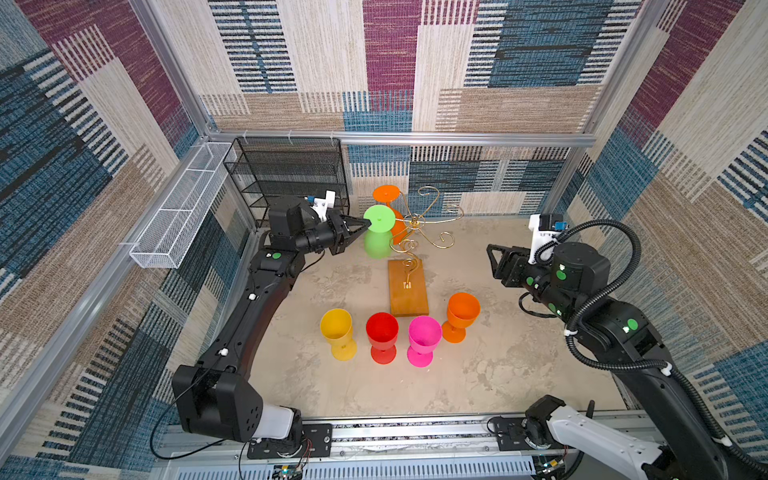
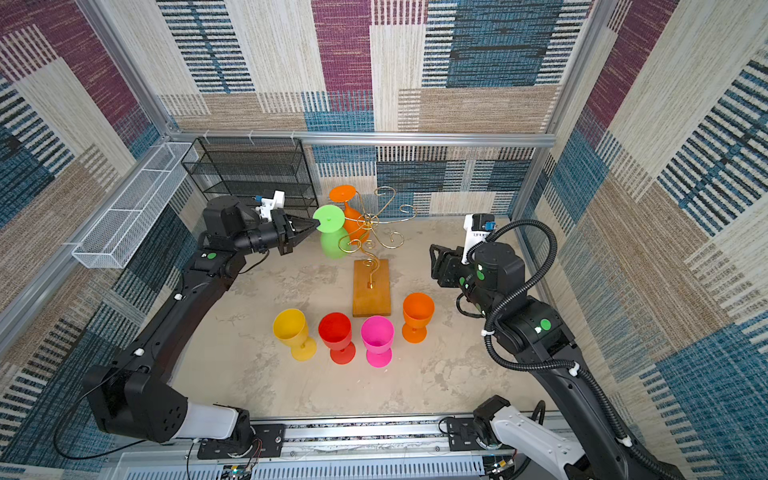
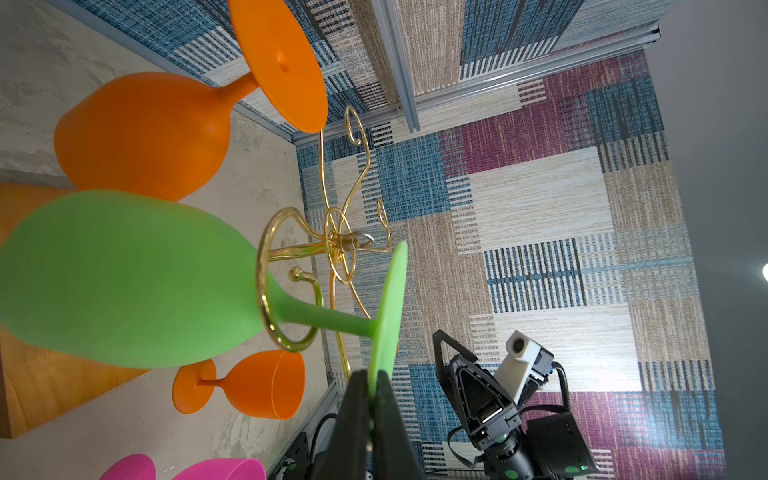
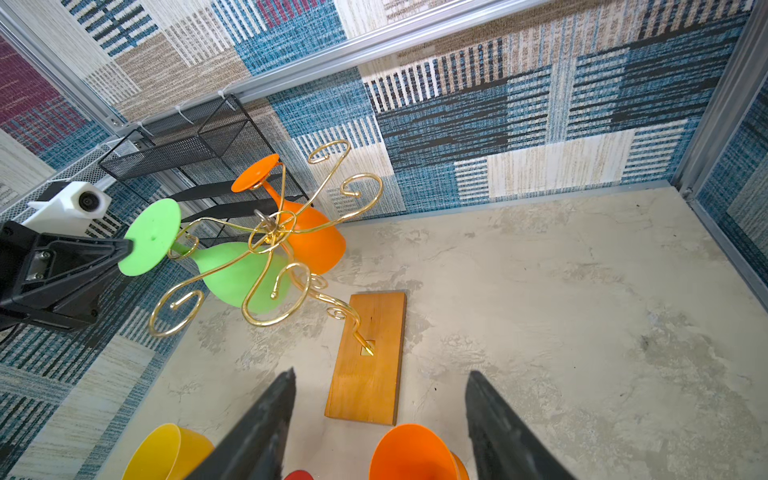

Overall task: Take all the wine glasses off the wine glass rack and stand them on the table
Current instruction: 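Close the left gripper on the green glass foot on the rack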

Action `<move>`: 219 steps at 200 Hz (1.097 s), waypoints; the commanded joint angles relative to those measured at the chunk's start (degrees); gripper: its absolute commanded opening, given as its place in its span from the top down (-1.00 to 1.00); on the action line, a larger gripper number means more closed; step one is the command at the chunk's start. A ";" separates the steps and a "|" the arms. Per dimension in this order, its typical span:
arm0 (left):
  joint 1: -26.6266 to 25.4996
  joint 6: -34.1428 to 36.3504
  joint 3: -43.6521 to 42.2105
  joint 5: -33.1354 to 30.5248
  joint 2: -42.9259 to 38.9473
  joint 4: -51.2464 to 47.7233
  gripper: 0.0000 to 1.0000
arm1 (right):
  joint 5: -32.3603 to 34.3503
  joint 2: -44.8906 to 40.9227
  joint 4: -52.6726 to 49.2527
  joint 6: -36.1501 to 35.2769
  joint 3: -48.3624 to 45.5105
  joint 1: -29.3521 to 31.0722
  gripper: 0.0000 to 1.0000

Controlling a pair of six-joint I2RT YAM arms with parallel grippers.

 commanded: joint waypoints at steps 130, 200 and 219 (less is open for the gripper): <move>4.28 0.01 3.06 2.62 0.68 -2.24 1.00 | -0.04 -1.34 2.49 -0.38 -1.07 -0.60 -0.34; 4.05 0.77 6.68 3.16 4.70 -1.57 1.00 | -0.31 -0.91 2.84 -0.47 -0.81 -0.78 -0.34; 3.56 1.32 7.56 2.87 5.42 -1.61 1.00 | -0.59 -0.76 3.06 -0.56 -0.72 -0.85 -0.34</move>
